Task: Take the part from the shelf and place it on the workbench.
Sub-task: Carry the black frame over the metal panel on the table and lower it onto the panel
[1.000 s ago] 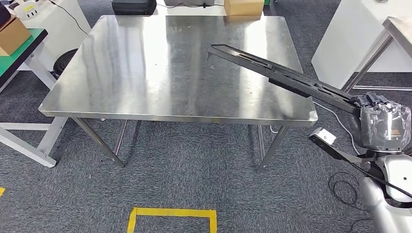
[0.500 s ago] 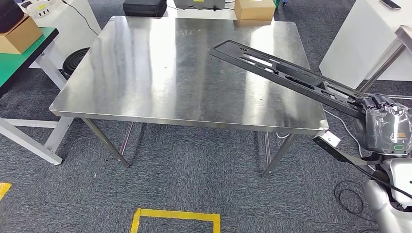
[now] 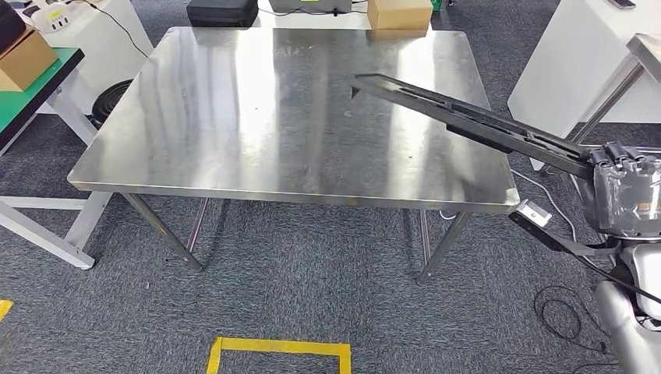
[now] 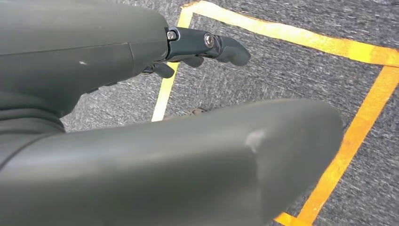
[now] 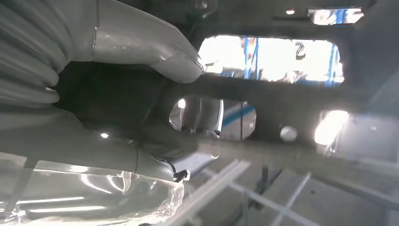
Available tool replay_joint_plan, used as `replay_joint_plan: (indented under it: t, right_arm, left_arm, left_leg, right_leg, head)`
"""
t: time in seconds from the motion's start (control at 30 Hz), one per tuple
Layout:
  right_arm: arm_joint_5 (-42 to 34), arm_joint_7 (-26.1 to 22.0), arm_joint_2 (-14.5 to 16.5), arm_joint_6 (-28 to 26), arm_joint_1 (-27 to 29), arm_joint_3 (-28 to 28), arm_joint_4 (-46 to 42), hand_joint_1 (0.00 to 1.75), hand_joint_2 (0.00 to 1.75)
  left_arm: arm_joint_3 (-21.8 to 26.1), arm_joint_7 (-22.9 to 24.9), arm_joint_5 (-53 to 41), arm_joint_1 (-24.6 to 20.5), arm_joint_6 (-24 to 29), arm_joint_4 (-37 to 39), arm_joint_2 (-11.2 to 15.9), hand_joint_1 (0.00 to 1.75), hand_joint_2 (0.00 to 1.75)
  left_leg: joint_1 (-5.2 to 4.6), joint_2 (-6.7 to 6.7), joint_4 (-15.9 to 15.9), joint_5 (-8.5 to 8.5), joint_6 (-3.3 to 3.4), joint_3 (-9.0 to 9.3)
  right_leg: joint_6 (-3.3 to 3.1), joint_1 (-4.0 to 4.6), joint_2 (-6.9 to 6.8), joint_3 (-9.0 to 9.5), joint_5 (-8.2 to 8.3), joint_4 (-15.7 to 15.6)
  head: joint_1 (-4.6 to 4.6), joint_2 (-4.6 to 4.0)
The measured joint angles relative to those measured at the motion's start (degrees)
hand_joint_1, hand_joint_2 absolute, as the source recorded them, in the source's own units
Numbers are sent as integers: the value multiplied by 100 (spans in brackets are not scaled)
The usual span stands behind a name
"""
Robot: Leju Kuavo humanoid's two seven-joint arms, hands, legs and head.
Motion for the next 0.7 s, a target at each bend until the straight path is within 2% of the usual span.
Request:
replay_joint_plan:
  t: [0.03,0.13,0.2,0.23,0.27,0.33,0.37,0.4,0.43,0.5,0.53,0.57,0.63,0.7]
  right_arm:
    - [72,23,-22,-1,-55,0,47,175,175]
    - [193,80,-55,-12,-144,-1,154,175,175]
    - [234,95,-75,-26,-183,-6,189,175,175]
    - [251,97,-87,-33,-209,-8,213,175,175]
    - [269,99,-97,-40,-233,-10,241,175,175]
    - [293,104,-107,-48,-257,-9,304,175,175]
    - [301,110,-108,-49,-256,-9,333,175,175]
    - [306,118,-108,-51,-255,-8,358,175,175]
    - [313,127,-108,-55,-257,-8,376,175,175]
    - [332,138,-109,-61,-261,-9,395,175,175]
    - [339,142,-108,-63,-260,-8,401,175,175]
    - [343,145,-108,-65,-262,-8,407,175,175]
    - [346,151,-101,-69,-262,-8,417,175,175]
    - [357,157,-91,-71,-266,-8,424,175,175]
  left_arm:
    - [2,-7,-1,-3,-1,0,3,0,0]
    - [3,-9,-4,-6,-2,0,5,0,0]
    - [4,0,-7,-5,-1,-1,-1,0,0]
    - [5,4,-9,-7,1,-2,-7,0,0]
    - [5,10,-10,-9,2,-2,-13,0,0]
    - [8,15,-11,-12,6,-2,-18,0,0]
    - [10,17,-11,-12,8,-1,-19,0,0]
    - [11,18,-12,-10,8,-1,-22,0,0]
    - [14,19,-13,-8,8,0,-26,0,0]
    - [20,20,-17,-6,8,0,-37,0,0]
    - [26,20,-21,-7,9,0,-41,0,0]
    - [33,19,-26,-8,10,0,-43,0,0]
    - [49,19,-34,-8,14,0,-44,0,0]
    - [61,20,-42,-7,19,-2,-32,0,0]
  left_leg:
    - [-22,1,-193,49,34,92]
    - [-83,4,-276,43,88,113]
    - [-67,6,-450,120,141,208]
    - [-65,9,-542,167,174,264]
    - [-64,12,-618,207,202,310]
    - [-110,7,-634,218,237,321]
    - [-130,1,-629,211,241,318]
    - [-149,-6,-620,203,245,317]
    - [-164,-14,-604,192,241,316]
    - [-187,-28,-543,147,217,311]
    - [-208,-35,-498,111,196,299]
    - [-227,-39,-460,79,176,287]
    - [-256,-39,-416,37,150,271]
    - [-243,-31,-336,-21,108,248]
  right_leg:
    - [17,4,3,-1,5,-14]
    - [111,17,-4,19,30,-93]
    - [149,51,-18,2,7,-71]
    - [132,69,-26,-70,-66,65]
    - [94,84,-33,-205,-190,329]
    - [25,88,-34,-594,-478,1062]
    - [24,92,-34,-755,-552,1341]
    - [46,99,-34,-823,-537,1427]
    - [81,109,-34,-770,-429,1278]
    - [129,133,-40,-402,-106,505]
    - [112,151,-40,-216,17,159]
    - [74,164,-39,-97,85,-50]
    - [-12,184,-30,-35,113,-127]
    - [-73,129,-23,-17,117,-133]
  head:
    - [-2,0]
    - [-11,0]
    - [1,0]
    - [9,0]
    - [21,0]
    - [26,0]
    - [27,0]
    - [25,0]
    - [24,0]
    - [25,0]
    - [24,0]
    - [22,0]
    - [17,0]
    - [14,0]
